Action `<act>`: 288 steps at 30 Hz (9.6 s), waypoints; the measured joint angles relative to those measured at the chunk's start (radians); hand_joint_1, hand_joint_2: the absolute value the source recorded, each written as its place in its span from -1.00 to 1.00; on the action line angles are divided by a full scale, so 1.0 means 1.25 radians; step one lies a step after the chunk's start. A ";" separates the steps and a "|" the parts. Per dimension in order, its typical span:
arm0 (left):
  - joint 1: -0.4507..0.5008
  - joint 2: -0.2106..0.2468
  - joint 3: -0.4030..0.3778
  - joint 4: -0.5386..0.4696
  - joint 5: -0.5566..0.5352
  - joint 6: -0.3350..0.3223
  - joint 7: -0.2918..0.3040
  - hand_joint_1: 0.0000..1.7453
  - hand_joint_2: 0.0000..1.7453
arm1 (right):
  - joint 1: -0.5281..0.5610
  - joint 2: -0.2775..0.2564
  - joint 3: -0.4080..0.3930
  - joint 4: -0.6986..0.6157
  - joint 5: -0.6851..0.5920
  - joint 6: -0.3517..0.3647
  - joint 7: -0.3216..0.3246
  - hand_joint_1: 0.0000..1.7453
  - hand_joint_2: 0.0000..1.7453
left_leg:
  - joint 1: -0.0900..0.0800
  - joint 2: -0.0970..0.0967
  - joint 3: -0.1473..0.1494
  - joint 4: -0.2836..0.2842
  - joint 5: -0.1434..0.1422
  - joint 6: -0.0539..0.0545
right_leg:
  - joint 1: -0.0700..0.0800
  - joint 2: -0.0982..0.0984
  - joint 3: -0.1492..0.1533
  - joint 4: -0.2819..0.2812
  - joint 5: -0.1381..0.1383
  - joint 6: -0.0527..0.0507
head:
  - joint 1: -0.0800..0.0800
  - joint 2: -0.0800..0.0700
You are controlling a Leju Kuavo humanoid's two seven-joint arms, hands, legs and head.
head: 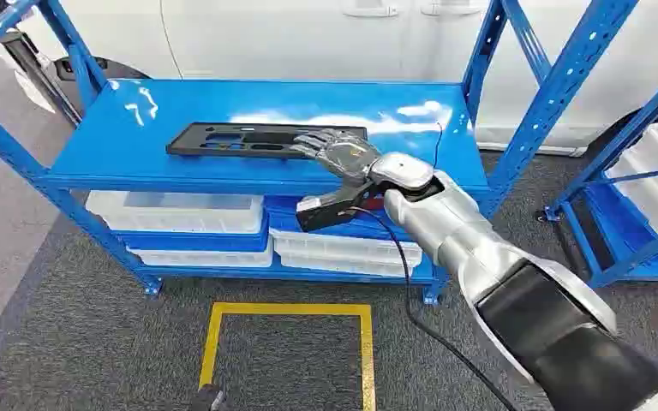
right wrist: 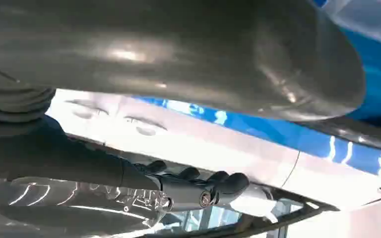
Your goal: Take the parts from the cabinet and place them on the table.
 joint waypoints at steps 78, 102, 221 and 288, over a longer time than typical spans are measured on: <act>0.005 0.008 0.008 0.002 0.019 -0.007 -0.039 -1.00 -1.00 | 0.012 0.002 0.070 0.041 -0.030 0.213 -0.003 -1.00 1.00 | 0.001 -0.001 0.104 -0.158 0.046 0.040 | -0.002 0.001 -0.095 0.090 0.028 0.032 | 0.001 0.000; 0.000 0.007 0.019 0.002 0.023 -0.010 -0.042 -1.00 -1.00 | -0.031 0.005 0.107 0.042 -0.027 0.245 0.000 -1.00 1.00 | 0.003 0.001 0.085 -0.161 0.066 0.041 | -0.003 0.002 -0.086 0.105 -0.037 0.040 | 0.001 0.000; 0.028 0.004 0.141 0.002 0.194 -0.086 -0.141 -1.00 1.00 | 0.798 -0.207 -0.275 -0.912 -1.073 0.403 -0.078 0.88 1.00 | -0.005 -0.002 0.141 -0.147 0.003 0.034 | -0.003 -0.003 -0.065 0.014 0.055 0.042 | 0.001 0.000; 0.033 0.003 0.141 0.002 0.208 -0.111 -0.110 -1.00 1.00 | 0.886 -0.153 -0.437 -0.954 -1.022 0.396 -0.077 0.88 1.00 | -0.011 0.014 0.147 -0.183 0.031 0.050 | -0.009 -0.004 -0.156 0.236 -0.091 0.048 | 0.001 0.000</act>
